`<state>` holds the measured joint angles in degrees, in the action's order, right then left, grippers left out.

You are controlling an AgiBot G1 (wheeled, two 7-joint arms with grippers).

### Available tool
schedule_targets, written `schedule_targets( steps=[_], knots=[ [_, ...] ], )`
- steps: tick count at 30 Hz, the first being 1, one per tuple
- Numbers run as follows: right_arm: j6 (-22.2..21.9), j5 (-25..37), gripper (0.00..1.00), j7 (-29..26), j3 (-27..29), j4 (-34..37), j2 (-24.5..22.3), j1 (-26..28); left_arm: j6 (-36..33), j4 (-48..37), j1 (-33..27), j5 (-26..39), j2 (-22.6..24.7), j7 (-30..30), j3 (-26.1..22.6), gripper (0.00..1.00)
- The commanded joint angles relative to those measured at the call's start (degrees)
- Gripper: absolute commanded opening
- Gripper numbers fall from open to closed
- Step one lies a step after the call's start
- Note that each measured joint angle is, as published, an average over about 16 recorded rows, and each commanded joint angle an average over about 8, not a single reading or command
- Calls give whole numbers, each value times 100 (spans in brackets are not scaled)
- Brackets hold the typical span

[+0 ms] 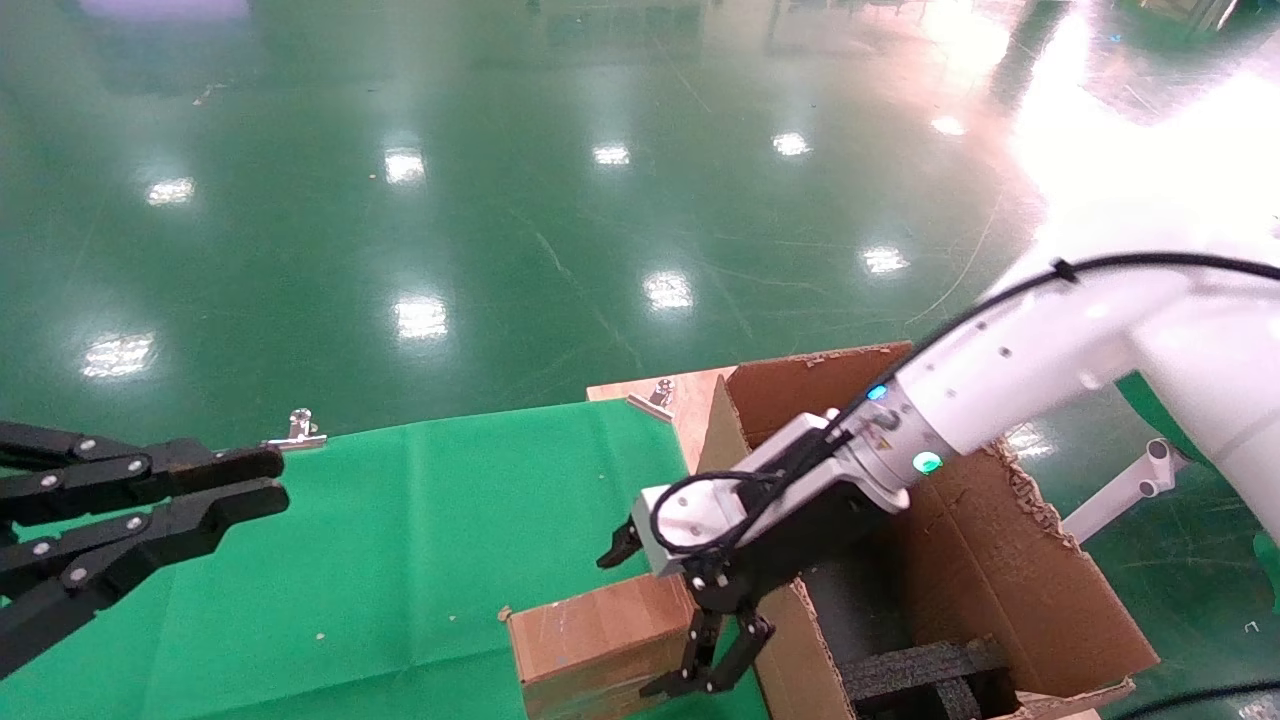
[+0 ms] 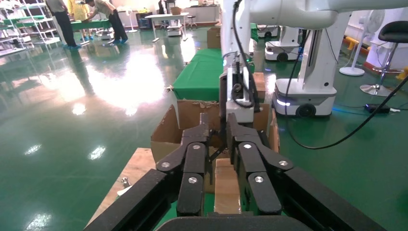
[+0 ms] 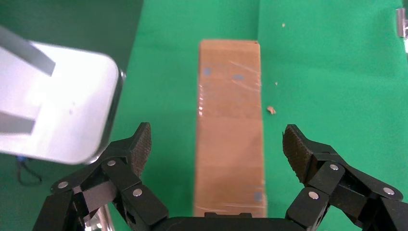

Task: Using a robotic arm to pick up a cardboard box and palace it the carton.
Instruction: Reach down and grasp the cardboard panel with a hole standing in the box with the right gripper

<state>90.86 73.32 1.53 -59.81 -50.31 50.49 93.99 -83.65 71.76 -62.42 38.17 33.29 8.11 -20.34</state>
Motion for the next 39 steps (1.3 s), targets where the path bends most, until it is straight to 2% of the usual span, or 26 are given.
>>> schedule_targets(
  steps=[1, 8, 9, 12, 13, 16, 17, 20, 21, 39],
  knots=[
    [-11, 107, 100, 124, -230, 205, 161, 186, 0, 0, 0, 0, 0, 0, 0, 0],
    [-24, 309, 100, 525, -775, 918, 757, 550, 0, 0, 0, 0, 0, 0, 0, 0],
    [-23, 319, 100, 571, -841, 1005, 834, 582, 0, 0, 0, 0, 0, 0, 0, 4],
    [-24, 331, 100, 692, -1022, 1227, 1034, 659, 0, 0, 0, 0, 0, 0, -1, 42],
    [-29, 324, 94, 732, -1071, 1296, 1089, 682, 0, 0, 0, 0, 0, 0, -1, 54],
    [-42, 301, 57, 837, -1180, 1451, 1206, 737, 0, 0, 0, -1, 0, 0, -1, 92],
    [-57, 288, 44, 872, -1209, 1508, 1241, 765, 1, 0, 0, -1, 0, 0, 0, 100],
    [-98, 238, 7, 948, -1250, 1630, 1305, 830, 1, 0, 1, -1, 0, -1, 0, 100],
    [-108, 230, 0, 959, -1258, 1651, 1317, 845, 1, -1, 1, -1, -1, -1, 0, 100],
    [-85, 239, 0, 913, -1223, 1571, 1269, 791, 1, -1, 2, -2, -1, -1, 0, 100]
  ],
)
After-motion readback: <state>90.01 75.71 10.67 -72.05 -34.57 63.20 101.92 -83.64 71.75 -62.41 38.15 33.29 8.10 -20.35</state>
